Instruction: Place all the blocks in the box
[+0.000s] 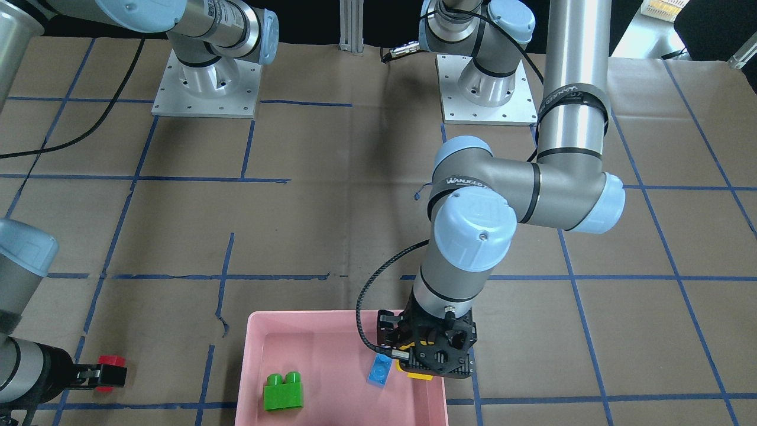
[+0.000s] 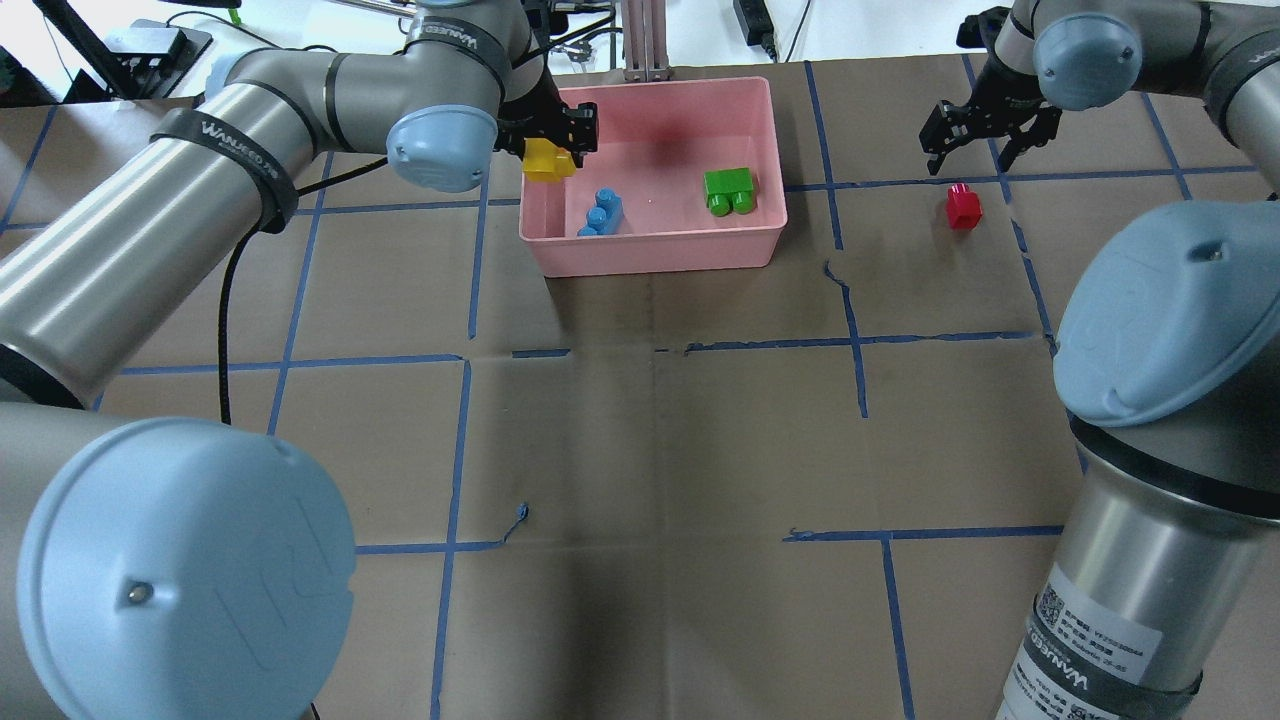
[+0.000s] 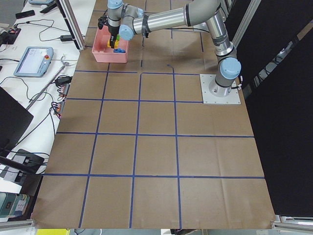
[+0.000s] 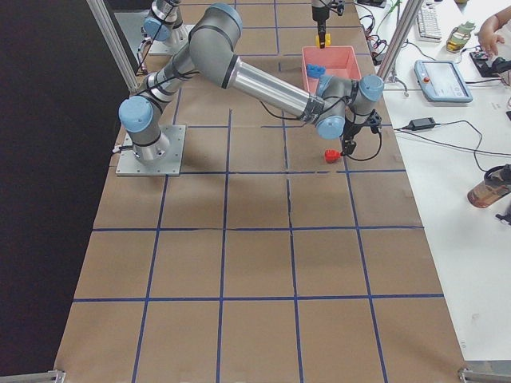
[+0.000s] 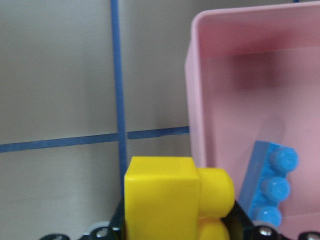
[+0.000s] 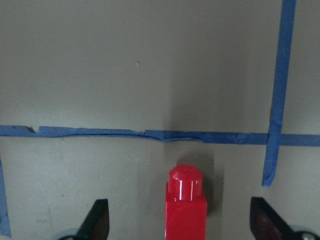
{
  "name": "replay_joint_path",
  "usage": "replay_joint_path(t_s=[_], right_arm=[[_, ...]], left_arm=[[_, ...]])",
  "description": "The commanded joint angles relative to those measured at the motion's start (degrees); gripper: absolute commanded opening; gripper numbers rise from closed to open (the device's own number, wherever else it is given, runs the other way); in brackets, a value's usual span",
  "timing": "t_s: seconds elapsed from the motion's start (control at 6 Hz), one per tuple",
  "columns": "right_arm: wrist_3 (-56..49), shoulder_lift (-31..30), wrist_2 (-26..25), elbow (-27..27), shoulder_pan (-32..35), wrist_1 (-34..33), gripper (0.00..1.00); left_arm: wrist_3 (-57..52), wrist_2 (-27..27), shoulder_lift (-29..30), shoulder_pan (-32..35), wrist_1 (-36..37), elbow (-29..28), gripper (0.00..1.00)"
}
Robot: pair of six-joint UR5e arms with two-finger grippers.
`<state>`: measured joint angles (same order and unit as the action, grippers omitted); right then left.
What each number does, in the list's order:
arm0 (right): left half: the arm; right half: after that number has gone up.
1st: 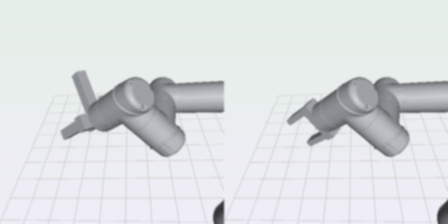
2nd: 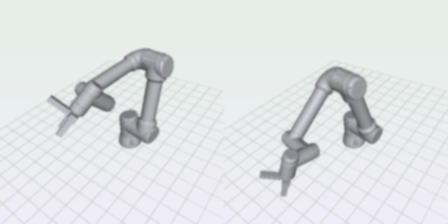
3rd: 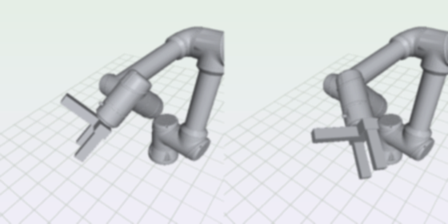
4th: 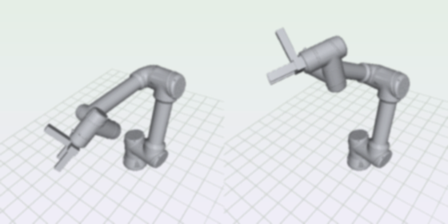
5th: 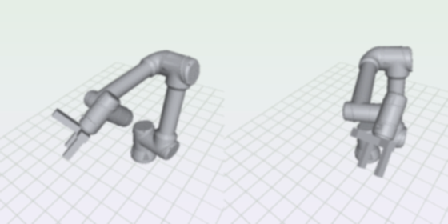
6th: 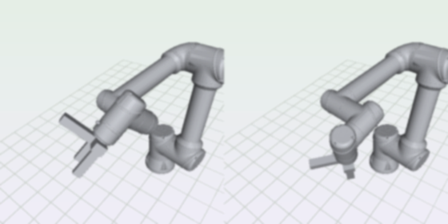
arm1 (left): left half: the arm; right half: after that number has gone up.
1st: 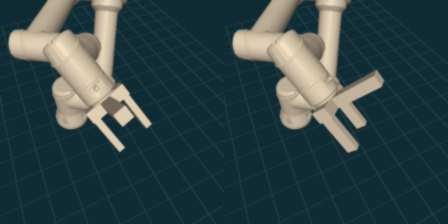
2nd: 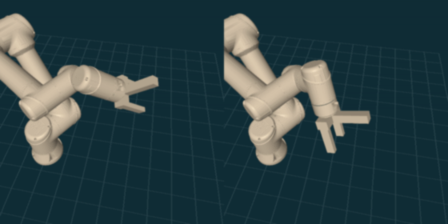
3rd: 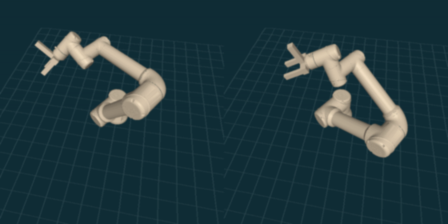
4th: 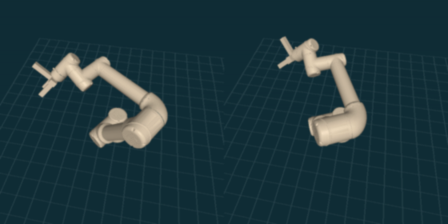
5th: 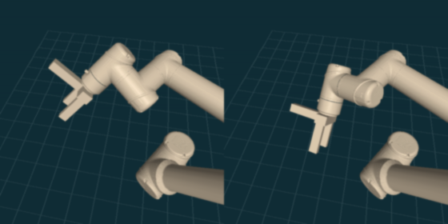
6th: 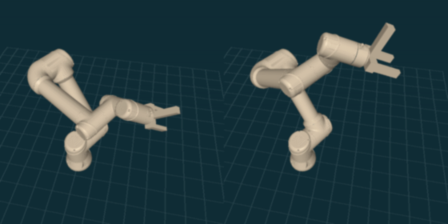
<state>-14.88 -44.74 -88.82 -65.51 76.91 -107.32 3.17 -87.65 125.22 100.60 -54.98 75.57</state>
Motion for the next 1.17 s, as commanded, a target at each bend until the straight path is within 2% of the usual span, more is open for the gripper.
replay_joint_path(t_s=[0.0,0.17,0.33,0.5,0.67,0.83,1.0], right_arm=[[0.0,2.4,-0.7,-0.1,-0.1,-0.5,0.99],[0.2,2.7,-0.9,-0.1,-0.1,-0.3,0.77],[0.1,2.7,-1.6,0.1,-0.1,0.0,0.50],[0.2,2.6,-2.8,0.6,-0.1,0.2,0.28],[0.2,2.3,-2.8,0.8,-0.1,0.2,0.17],[0.2,1.9,-2.6,1.7,-0.1,0.4,0.15],[0.3,0.9,-2.2,4.7,0.1,1.1,0.15]], left_arm=[[-0.1,-0.7,-0.3,2.1,0.8,-0.2,0.99],[-0.3,-0.7,-2.2,1.6,-2.2,-0.2,0.99],[-0.3,-0.8,-7.6,0.0,-10.2,1.2,0.99],[-0.3,-0.8,-12.6,-1.6,-18.9,2.2,0.99],[-0.3,-0.8,-18.0,-4.2,-27.6,2.7,0.99],[-0.4,-0.8,-22.3,-5.7,-35.3,2.7,0.99],[-0.4,-0.7,-25.2,-6.5,-38.8,2.9,0.99]])
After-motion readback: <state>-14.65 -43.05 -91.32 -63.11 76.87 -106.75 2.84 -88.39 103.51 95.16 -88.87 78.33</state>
